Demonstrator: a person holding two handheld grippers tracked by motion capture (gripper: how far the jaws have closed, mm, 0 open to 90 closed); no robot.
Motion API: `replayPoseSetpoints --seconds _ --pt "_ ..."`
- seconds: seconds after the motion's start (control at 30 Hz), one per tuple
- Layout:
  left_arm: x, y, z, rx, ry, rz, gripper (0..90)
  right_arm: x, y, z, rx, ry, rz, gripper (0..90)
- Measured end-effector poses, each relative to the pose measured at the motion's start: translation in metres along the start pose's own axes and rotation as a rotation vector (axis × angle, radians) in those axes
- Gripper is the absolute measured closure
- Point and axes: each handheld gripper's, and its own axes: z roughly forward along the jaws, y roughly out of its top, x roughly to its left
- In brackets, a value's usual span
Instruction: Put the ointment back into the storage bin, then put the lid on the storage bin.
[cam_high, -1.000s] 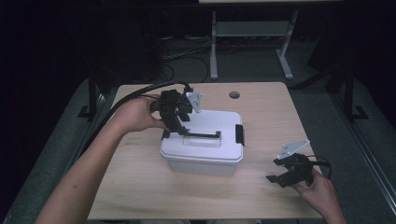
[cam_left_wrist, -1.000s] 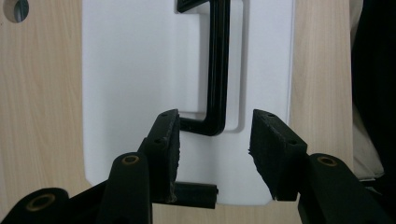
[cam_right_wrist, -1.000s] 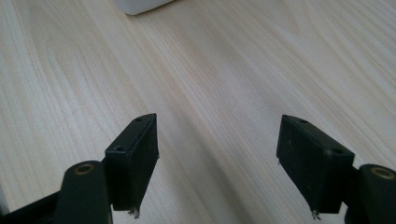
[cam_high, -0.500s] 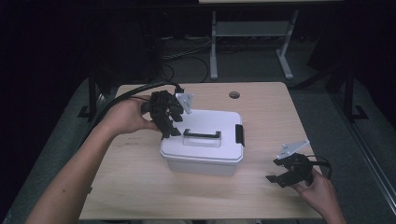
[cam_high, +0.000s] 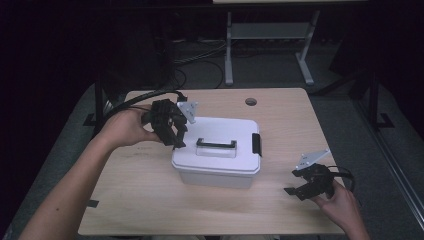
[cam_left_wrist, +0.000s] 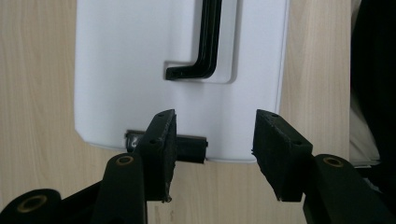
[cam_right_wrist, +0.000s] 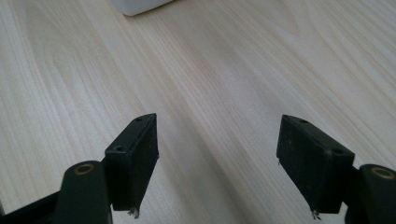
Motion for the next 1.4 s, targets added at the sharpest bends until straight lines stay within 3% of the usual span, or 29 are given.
replayPoseSetpoints --seconds 0.6,1.4 --pt "-0.005 -0.022 -0.005 -0.013 0.006 -0.032 48.4 0.0 -0.001 0.0 0.005 -0.004 0.001 28.7" --pt "-0.022 -0.062 -0.003 -0.026 0.017 -0.072 46.9 0.002 0.0 0.003 0.016 -0.004 -0.001 28.6"
